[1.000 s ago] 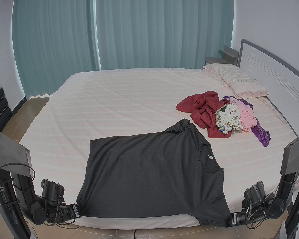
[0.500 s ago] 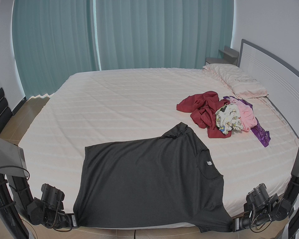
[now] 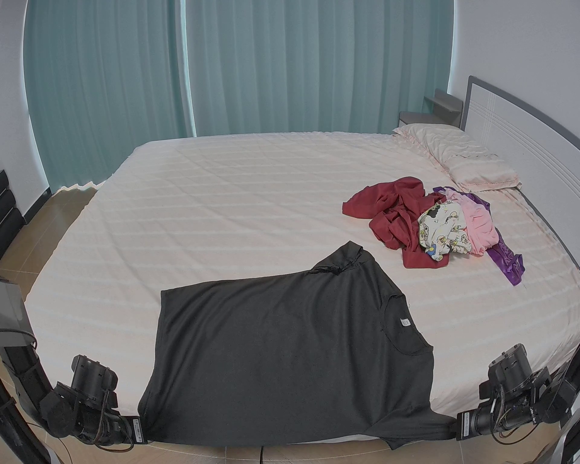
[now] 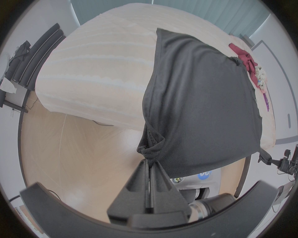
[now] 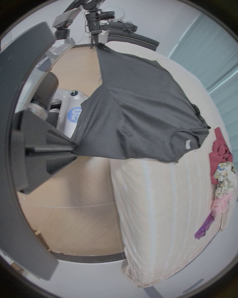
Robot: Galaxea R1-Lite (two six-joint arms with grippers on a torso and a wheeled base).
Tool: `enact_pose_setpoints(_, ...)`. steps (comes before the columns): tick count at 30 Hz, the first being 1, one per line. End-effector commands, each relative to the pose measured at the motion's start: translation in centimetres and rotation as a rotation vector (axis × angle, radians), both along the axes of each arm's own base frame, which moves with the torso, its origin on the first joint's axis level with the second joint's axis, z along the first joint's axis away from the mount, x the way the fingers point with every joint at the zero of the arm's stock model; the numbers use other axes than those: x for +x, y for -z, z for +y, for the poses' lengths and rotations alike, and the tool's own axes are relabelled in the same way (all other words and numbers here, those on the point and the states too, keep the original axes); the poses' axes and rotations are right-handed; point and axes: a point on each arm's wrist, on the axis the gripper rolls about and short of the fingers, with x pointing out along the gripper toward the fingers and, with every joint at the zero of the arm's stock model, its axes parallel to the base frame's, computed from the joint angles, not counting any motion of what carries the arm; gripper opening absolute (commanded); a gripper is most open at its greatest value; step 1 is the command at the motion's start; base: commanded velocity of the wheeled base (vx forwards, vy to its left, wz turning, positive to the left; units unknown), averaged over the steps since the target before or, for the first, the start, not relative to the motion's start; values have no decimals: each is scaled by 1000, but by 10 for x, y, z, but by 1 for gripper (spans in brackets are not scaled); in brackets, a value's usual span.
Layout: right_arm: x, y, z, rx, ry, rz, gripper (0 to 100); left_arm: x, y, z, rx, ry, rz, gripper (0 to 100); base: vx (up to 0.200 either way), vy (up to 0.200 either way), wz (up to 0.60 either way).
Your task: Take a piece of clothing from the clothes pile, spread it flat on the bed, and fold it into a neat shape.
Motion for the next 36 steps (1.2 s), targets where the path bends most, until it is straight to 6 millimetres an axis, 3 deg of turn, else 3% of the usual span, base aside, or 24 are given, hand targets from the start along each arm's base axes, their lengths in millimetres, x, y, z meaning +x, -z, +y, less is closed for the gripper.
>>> enact_pose_setpoints(1,25,-22,1,53,46,-148,0,13,-21,0,-38,-47,-153,0,0,0,0)
enact_pose_setpoints(13,89,-56,8,90,109,-254,0,58,-42,5,-85,-170,-234,0,0,0,0)
enact_pose_setpoints(20,122,-51,13,93,127,-272,0,78,-37,9,-91,-207,-234,0,0,0,0)
enact_pose_setpoints(24,131,-51,15,95,127,-281,0,85,-35,10,-90,-214,-233,0,0,0,0)
enact_pose_setpoints(27,150,-50,20,103,129,-299,0,102,-32,13,-91,-227,-243,0,0,0,0)
enact_pose_setpoints(36,175,-35,23,69,160,-298,0,126,-19,12,-99,-270,-234,0,0,0,0)
